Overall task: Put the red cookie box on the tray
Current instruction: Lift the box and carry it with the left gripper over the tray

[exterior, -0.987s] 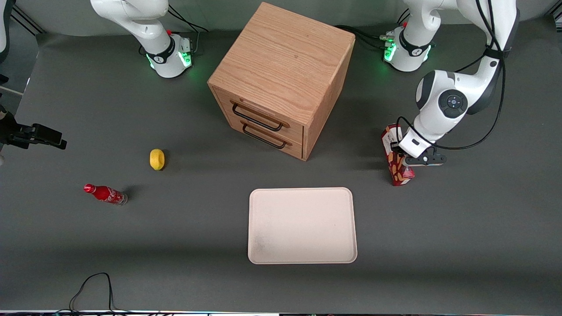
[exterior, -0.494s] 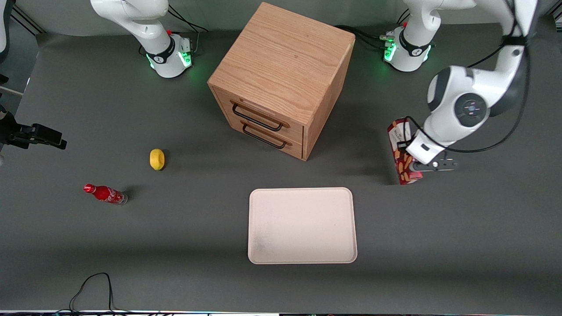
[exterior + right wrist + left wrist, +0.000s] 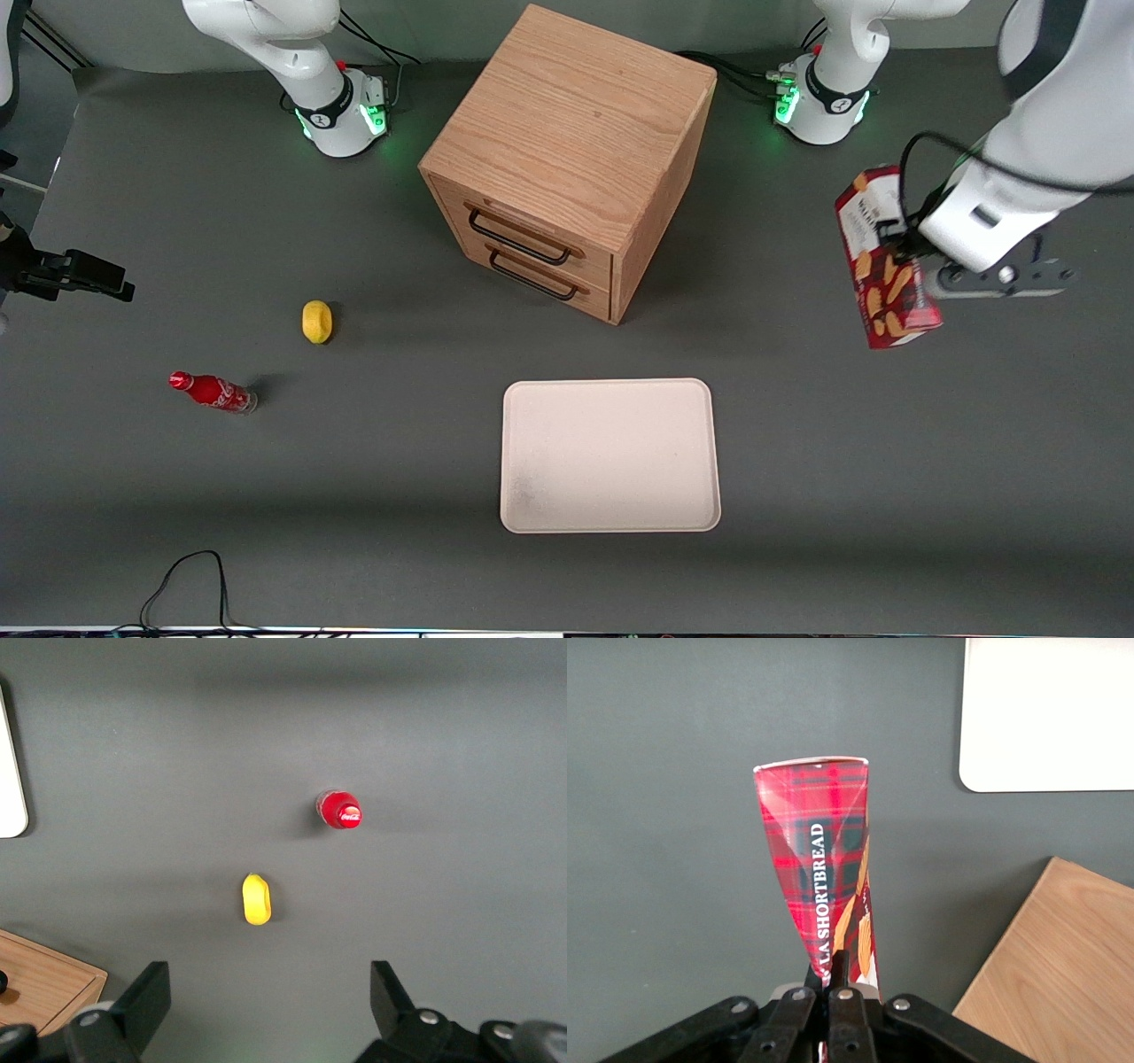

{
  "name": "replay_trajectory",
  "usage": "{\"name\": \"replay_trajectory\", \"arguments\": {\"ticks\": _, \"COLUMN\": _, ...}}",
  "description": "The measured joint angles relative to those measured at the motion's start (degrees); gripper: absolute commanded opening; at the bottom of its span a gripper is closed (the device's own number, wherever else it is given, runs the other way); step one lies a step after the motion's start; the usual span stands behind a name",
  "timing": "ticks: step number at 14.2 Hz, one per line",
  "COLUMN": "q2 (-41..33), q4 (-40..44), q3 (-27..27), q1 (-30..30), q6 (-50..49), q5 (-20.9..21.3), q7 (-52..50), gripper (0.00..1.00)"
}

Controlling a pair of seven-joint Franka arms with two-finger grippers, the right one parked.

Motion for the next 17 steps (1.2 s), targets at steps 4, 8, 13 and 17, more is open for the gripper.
{"name": "replay_trajectory", "arguments": {"ticks": 4, "q2": 0.63, "q4": 4.89, "q3": 0.06, "q1": -0.06, "q6": -1.62, "q5": -0.02, "q7": 0.67, "gripper": 0.00}}
{"name": "replay_trajectory", "arguments": {"ticks": 8, "q2": 8.28, "q4": 13.99, "q3": -1.11, "q1": -0.52, "q6": -1.65, "q5": -1.26, "q7": 0.55, "gripper": 0.00}}
{"name": "replay_trajectory", "arguments": {"ticks": 13, "q2": 25.73, "q4": 29.41, "q3": -3.73, "q1": -5.31, "q6": -0.81, "q5": -0.28, "q7": -6.00, "gripper": 0.00}}
{"name": "replay_trajectory", "arguments": {"ticks": 17, "q2": 34.47, "q4": 34.79, "q3": -3.72, "q1": -11.22, "q6": 5.42, "q5": 2.02, "q7": -12.35, "gripper": 0.00}}
